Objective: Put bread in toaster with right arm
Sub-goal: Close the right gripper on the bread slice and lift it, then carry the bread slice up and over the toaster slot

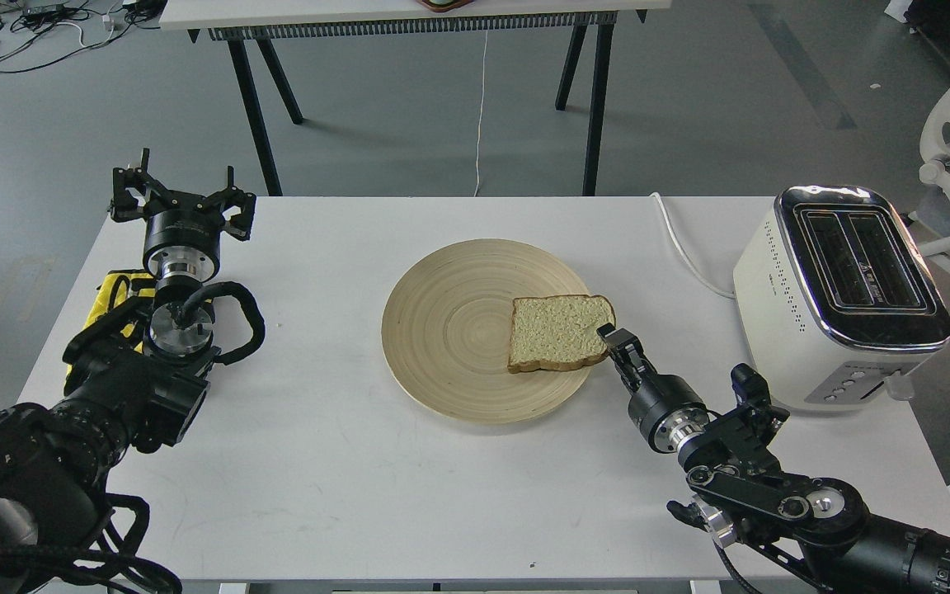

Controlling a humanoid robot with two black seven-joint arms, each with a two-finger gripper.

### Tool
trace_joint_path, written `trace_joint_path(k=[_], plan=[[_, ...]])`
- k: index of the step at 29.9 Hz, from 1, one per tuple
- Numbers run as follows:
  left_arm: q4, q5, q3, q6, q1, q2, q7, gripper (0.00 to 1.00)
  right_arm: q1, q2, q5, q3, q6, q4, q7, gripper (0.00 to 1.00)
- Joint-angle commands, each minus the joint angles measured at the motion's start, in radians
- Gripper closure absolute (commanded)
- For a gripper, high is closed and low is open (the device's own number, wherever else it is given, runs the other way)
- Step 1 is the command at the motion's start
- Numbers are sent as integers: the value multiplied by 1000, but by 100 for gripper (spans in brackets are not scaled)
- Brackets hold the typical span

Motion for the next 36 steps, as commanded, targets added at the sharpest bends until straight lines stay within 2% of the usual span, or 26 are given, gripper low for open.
trace_joint_path(k=[1, 14, 30, 36], plan=[[0, 0, 0, 0, 0, 0, 0, 0, 0, -2, -1, 0, 0, -1, 1, 75], [0, 0, 0, 0, 0, 0, 0, 0, 6, 3, -1, 2, 0, 7, 11, 83], [0, 0, 0, 0, 0, 0, 0, 0, 158, -11, -1, 2, 0, 8, 0, 84], [0, 0, 0, 0, 0, 0, 0, 0, 234, -86, -1, 2, 0, 16, -14, 84]])
